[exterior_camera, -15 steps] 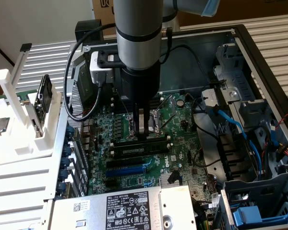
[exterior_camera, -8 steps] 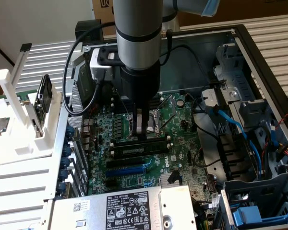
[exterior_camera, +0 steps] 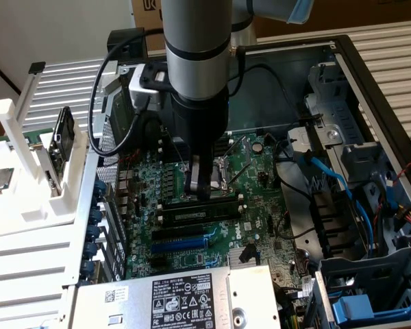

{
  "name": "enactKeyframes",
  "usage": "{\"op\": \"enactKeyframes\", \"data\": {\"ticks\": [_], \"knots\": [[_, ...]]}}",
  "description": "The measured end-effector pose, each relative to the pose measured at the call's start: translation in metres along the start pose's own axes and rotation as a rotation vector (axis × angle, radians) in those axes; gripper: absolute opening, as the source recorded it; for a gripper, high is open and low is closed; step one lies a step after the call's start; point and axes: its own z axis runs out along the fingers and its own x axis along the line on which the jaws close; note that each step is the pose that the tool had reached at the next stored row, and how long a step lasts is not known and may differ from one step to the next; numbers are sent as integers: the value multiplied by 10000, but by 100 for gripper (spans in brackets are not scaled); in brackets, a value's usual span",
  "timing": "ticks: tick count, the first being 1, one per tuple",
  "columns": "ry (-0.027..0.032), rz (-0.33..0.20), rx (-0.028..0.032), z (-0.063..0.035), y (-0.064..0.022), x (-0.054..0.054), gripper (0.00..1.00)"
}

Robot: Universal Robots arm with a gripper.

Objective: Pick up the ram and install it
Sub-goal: 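Press down the ram until it locks into place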

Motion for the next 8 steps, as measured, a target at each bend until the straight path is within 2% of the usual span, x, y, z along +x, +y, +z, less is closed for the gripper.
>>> {"op": "enactKeyframes", "data": {"ticks": [8], "knots": [[-39,1063,51,0,0,0,10]]}}
